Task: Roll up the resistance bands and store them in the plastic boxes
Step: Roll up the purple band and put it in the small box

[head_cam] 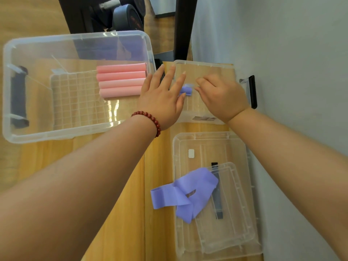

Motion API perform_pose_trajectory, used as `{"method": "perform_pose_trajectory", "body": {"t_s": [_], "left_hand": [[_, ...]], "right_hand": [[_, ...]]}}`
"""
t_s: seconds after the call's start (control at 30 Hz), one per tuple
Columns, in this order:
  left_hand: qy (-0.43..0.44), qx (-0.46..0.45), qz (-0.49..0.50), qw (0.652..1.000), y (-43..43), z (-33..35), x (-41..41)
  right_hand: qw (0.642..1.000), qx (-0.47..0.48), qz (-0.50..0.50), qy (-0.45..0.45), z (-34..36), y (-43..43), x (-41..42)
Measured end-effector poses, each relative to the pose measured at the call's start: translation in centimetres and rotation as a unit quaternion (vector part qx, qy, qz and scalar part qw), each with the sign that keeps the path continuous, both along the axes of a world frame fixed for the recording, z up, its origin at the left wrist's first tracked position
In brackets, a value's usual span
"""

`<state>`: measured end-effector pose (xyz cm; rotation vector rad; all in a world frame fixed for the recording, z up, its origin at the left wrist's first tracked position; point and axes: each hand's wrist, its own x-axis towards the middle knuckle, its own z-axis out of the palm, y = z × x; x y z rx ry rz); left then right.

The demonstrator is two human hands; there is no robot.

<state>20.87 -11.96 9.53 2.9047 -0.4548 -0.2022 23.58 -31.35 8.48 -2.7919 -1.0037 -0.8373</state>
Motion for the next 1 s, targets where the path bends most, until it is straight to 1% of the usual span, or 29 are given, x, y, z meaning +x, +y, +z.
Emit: {"method": "perform_pose_trajectory", "body": {"t_s": [0.13, 0.27, 0.37, 0.5, 0.63, 0.73, 0.8, 0.87, 0.93, 1.0], "left_hand": [[-0.011, -0.003, -0.009, 1.0, 0.8, 0.5, -2.5], [-0.005, -0.018, -0.01, 1.0, 2.6, 0.8, -5.9], [0.01, -0.028, -0.01, 1.0, 4.6, 0.5, -9.2], [0.06, -0.014, -0.012, 0.998, 7.2, -0.7, -14.2], [0.111, -0.001, -0.028, 0.993, 9.0, -2.4, -18.7], [0.136, 0.021, -0.051, 0.989, 9.6, -4.2, -21.1], [0.144, 0.027, -0.062, 0.987, 9.8, -5.5, -22.3], [0.148, 0.02, -0.065, 0.987, 9.9, -6.9, -23.4], [0.154, 0.004, -0.051, 0.987, 9.9, -8.6, -24.4], [0.154, -0.009, -0.033, 0.988, 9.6, -10.4, -25.2]], "right_hand": [[0.999, 0.02, -0.03, -0.004, 0.5, 0.8, -3.3], [0.998, 0.042, -0.044, 0.034, 0.0, 2.0, -7.3], [0.996, 0.046, -0.06, 0.049, -0.8, 3.5, -11.3], [0.989, 0.056, -0.114, 0.081, -2.8, 5.7, -18.2], [0.979, 0.077, -0.166, 0.091, -5.1, 7.7, -24.6], [0.969, 0.064, -0.198, 0.132, -6.8, 8.8, -28.1], [0.962, 0.057, -0.217, 0.157, -7.5, 9.5, -29.4], [0.956, 0.035, -0.243, 0.159, -8.1, 10.1, -30.3], [0.951, 0.021, -0.264, 0.162, -9.4, 10.5, -31.1], [0.943, 0.026, -0.278, 0.179, -11.0, 10.5, -31.5]]}}
